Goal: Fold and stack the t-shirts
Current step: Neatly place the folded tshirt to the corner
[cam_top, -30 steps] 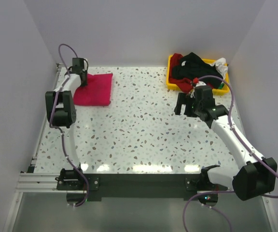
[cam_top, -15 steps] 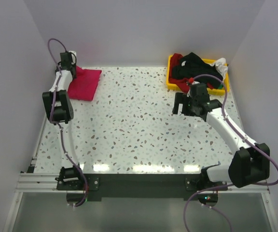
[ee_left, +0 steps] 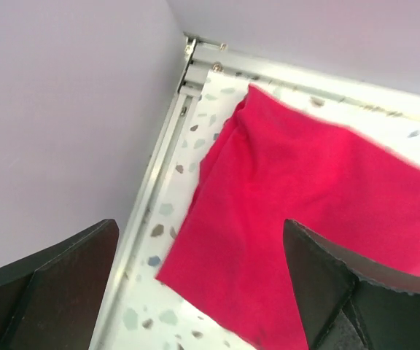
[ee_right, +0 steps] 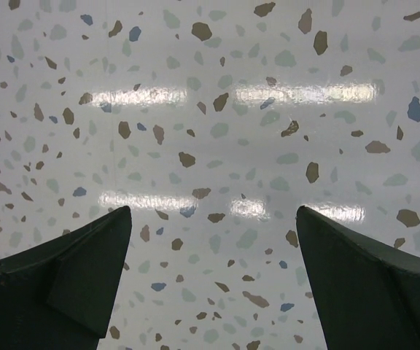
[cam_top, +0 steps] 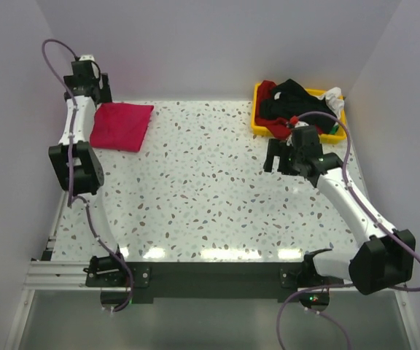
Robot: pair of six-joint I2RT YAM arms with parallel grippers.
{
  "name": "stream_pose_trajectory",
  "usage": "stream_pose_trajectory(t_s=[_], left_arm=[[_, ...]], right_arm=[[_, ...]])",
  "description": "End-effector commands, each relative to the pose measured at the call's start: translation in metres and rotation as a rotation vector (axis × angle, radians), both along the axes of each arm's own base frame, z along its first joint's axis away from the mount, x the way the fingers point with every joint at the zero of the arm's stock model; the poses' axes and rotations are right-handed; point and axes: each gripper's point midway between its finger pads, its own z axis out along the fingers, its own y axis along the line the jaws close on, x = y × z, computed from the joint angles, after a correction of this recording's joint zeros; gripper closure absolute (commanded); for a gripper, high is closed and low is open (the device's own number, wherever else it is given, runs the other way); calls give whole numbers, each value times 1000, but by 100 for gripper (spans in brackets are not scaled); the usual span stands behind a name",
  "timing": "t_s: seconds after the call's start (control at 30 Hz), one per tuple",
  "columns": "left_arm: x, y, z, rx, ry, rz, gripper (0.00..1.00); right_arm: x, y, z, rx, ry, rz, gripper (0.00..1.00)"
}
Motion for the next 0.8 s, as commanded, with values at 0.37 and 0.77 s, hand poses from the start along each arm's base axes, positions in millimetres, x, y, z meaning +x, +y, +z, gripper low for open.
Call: stream_pose_trajectory(t_s=[0.37, 0.77], left_arm=[[-212, -231, 59, -452, -272, -188, 0], [-293, -236, 15, -465, -169, -161, 0]], right_arm=[[-15, -11, 34, 20, -122, -43, 1], [-23, 0, 18, 135, -157, -65, 1]])
